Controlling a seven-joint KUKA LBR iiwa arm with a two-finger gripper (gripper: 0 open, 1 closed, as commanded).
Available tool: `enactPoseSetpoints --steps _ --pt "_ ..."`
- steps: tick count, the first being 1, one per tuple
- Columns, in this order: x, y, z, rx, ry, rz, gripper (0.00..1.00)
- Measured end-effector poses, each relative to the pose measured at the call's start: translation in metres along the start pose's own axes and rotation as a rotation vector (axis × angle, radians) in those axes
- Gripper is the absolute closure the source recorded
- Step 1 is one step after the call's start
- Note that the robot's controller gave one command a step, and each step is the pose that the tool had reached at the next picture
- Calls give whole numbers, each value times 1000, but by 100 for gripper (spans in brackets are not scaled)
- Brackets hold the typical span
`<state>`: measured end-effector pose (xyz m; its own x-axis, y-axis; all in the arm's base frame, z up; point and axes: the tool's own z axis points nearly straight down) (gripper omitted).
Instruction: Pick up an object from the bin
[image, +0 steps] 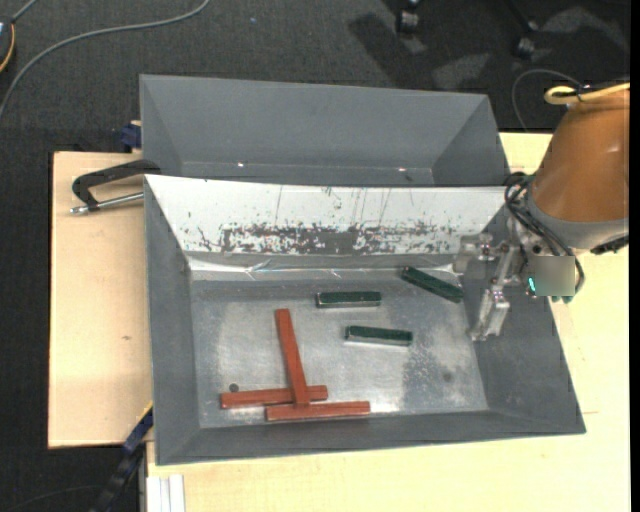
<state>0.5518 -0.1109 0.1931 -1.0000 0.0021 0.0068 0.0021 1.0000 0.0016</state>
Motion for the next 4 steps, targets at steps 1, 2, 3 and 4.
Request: enactPoseSetpoints --steps 1,2,3,4 --pt "-44 89 126 -1 -2 -165 0" --pt "-46 86 120 1 -11 -159 100" --pt "-36 110 97 -1 -9 67 100" --pt "-39 134 117 7 -17 81 100"
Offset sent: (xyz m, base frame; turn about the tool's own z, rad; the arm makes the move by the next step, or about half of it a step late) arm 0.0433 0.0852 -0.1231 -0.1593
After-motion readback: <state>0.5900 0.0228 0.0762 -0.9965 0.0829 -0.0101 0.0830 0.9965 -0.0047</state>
